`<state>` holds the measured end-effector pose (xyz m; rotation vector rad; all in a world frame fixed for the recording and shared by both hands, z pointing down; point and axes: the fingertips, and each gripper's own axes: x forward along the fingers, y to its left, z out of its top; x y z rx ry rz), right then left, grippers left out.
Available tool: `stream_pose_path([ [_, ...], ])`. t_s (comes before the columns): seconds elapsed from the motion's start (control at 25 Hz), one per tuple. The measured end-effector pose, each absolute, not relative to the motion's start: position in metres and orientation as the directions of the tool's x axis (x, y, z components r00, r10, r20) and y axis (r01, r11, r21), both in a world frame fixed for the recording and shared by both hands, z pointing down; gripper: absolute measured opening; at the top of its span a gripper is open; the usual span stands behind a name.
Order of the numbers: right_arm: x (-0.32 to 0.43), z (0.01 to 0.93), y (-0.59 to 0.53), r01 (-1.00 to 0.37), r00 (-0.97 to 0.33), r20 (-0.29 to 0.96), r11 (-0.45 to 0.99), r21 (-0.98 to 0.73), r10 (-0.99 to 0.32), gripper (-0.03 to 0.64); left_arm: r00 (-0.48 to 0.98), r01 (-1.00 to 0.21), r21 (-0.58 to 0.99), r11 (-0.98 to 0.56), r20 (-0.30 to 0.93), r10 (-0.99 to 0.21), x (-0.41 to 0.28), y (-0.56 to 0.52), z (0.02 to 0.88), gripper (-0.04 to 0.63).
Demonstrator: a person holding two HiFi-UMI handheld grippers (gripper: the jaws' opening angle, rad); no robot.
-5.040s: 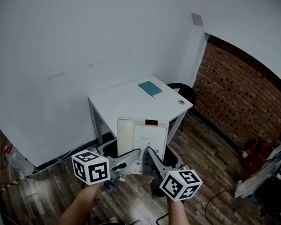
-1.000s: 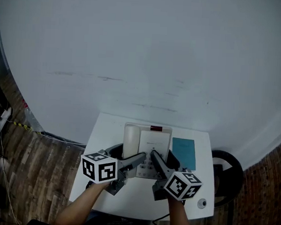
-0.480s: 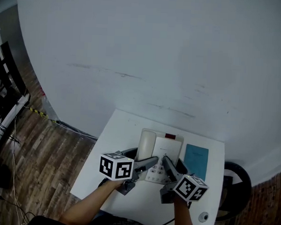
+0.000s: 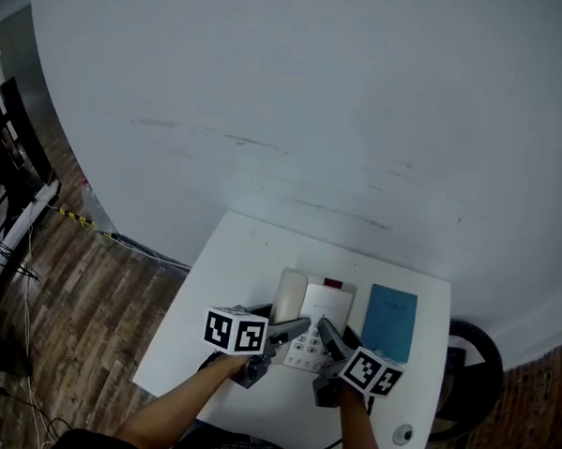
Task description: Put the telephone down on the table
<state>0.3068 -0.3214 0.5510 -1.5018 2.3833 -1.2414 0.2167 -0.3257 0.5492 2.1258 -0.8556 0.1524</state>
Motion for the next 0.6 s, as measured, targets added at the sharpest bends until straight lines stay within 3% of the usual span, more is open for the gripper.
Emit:
stream_pose_path([
  [0.6, 0.316, 0.621, -0.317, -0.696, -0.523, 0.458, 0.050, -0.717, -0.719, 0.278, 0.735, -0.656, 0.679, -0.330, 0.476, -0.482, 0.227, -0.326, 0.614, 0.397],
])
